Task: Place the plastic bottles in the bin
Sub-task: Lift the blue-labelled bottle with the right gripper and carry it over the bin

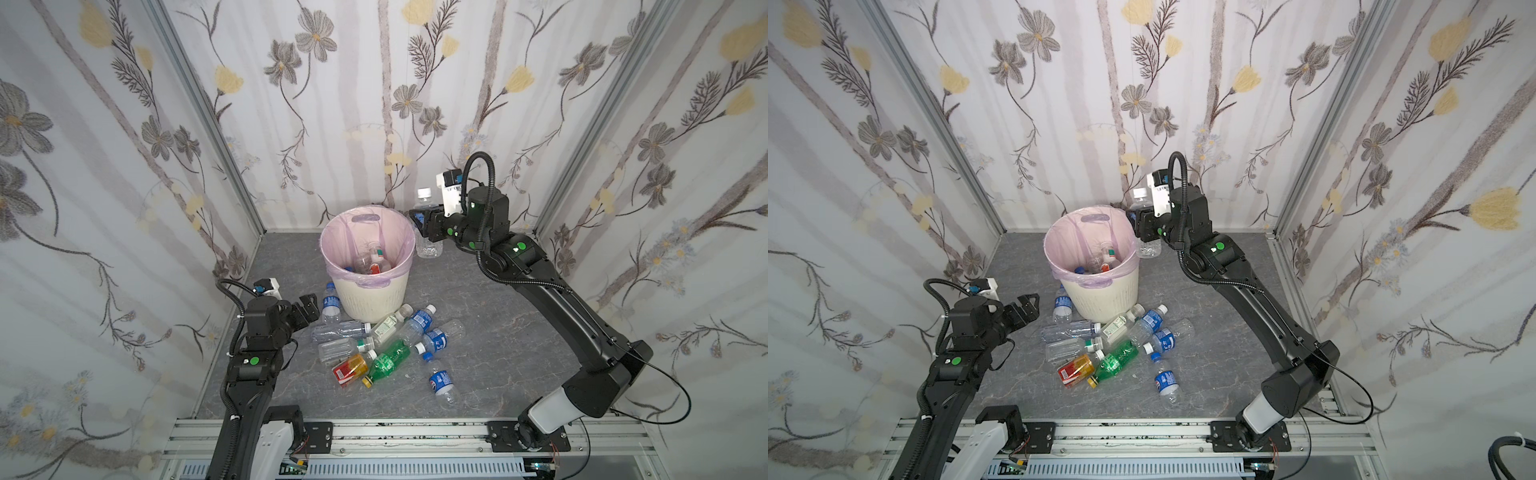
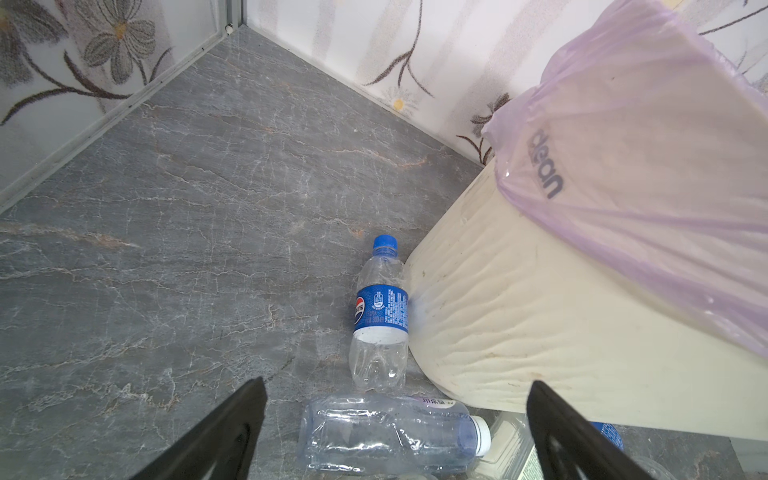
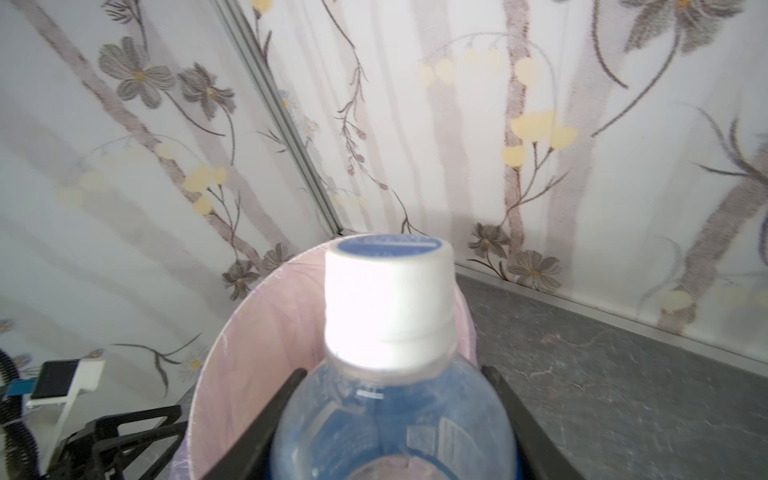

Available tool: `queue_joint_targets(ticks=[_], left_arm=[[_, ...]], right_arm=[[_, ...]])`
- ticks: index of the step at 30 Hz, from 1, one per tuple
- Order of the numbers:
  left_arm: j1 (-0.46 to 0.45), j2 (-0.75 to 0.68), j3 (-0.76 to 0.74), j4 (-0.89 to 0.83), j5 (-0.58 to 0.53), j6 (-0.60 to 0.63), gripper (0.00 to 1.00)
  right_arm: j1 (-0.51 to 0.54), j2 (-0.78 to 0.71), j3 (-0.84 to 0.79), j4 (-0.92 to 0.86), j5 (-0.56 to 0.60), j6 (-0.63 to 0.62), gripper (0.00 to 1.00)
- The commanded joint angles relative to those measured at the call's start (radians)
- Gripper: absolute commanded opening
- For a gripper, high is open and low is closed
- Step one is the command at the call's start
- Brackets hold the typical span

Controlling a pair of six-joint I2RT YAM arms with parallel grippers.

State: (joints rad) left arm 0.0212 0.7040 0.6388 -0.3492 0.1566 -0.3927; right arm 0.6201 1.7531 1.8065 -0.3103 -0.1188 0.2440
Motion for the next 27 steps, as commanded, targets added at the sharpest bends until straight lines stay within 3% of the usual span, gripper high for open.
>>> queue_joint_targets(ticks=[1, 16, 27], left_arm=[[0.001, -0.004, -0.002, 0.012, -0.018, -0.006, 1.0], [0.002, 0.0, -0.007, 0.009, -0.084, -0.018, 1.0], [0.005, 0.011, -0.005, 0.006, -0.09, -0.012, 1.0]], right_arm=[[0.016, 0.049, 0.061, 0.096, -0.101, -0.021, 0.52], [0.033, 0.267, 0.284, 0.155, -0.205, -0.047, 0.57], [0.044, 0.302, 0.289, 0.148, -0.213, -0.065, 0.61]])
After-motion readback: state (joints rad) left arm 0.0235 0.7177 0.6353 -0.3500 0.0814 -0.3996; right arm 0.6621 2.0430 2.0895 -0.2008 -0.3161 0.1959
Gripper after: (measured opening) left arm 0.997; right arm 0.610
